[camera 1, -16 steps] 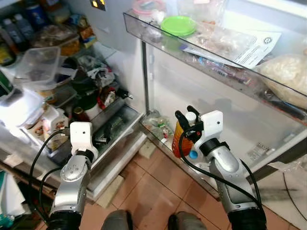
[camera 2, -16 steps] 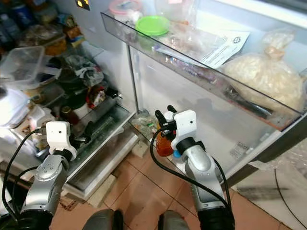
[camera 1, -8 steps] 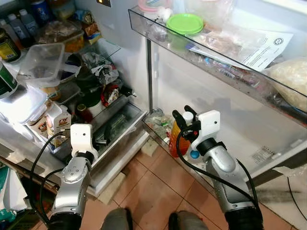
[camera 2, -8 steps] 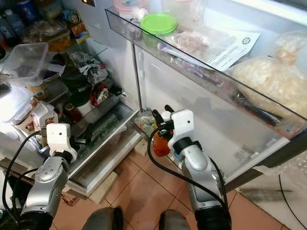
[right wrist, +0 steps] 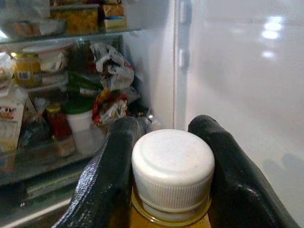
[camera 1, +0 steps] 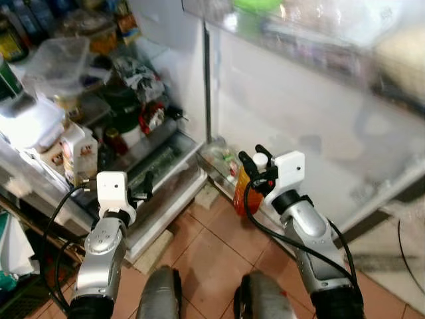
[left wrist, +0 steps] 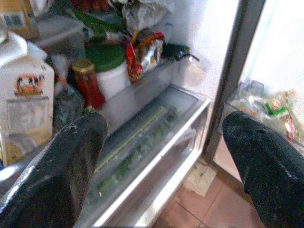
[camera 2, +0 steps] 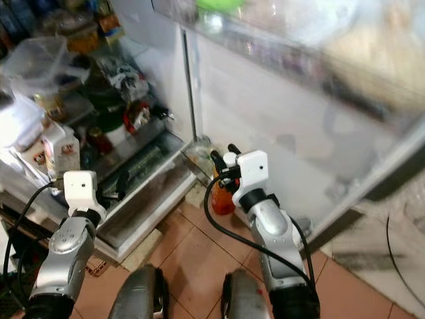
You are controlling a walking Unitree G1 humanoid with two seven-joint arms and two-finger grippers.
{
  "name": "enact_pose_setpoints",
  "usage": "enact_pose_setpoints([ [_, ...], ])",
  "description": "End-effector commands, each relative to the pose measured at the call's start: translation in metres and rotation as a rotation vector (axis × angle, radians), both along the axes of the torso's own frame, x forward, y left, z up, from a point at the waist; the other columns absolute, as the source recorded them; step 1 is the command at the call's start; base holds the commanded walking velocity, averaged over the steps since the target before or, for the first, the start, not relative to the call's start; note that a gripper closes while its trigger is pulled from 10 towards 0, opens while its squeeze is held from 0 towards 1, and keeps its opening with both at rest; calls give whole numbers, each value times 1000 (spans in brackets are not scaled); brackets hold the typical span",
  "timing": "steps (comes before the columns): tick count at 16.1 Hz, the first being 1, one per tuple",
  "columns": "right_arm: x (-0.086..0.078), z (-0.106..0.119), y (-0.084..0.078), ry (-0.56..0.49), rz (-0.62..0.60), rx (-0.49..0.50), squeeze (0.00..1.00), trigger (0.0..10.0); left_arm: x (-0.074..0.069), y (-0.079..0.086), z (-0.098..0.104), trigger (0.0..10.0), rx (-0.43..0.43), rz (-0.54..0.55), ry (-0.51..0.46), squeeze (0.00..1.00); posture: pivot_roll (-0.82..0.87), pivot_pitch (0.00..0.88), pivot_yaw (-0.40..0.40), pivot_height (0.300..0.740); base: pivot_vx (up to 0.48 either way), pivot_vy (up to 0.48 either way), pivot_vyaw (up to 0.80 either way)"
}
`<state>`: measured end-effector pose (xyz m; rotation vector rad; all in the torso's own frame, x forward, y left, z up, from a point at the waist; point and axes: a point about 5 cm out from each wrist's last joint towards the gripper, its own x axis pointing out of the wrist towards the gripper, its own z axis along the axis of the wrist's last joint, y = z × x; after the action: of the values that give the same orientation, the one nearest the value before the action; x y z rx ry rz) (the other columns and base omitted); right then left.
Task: Restocking fridge
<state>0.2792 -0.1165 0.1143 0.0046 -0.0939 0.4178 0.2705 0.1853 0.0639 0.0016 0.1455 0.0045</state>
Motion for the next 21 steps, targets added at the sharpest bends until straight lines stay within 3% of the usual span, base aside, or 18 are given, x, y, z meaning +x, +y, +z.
enact_pose_setpoints([
  [1, 1, 5, 1, -28, -3, 5, 0, 10000, 0, 3, 0, 10000, 17, 13, 7, 0, 24, 125, 28, 650, 0, 0, 0],
  [5, 2, 5, 1, -30, 0, 5, 0, 10000, 1, 3, 2, 10000, 14, 26, -2, 0, 21, 123, 29, 650, 0, 0, 0],
  [12, 1, 9, 15, -41, 86, 37, 0, 10000, 2, 3, 3, 10000, 11, 26, -16, 0, 25, 120, 27, 650, 0, 0, 0],
  [21, 10, 25, 37, -111, 161, 48, 0, 10000, 3, 2, 4, 10000, 15, 7, -32, 0, 26, 119, 30, 650, 371, 233, 0],
])
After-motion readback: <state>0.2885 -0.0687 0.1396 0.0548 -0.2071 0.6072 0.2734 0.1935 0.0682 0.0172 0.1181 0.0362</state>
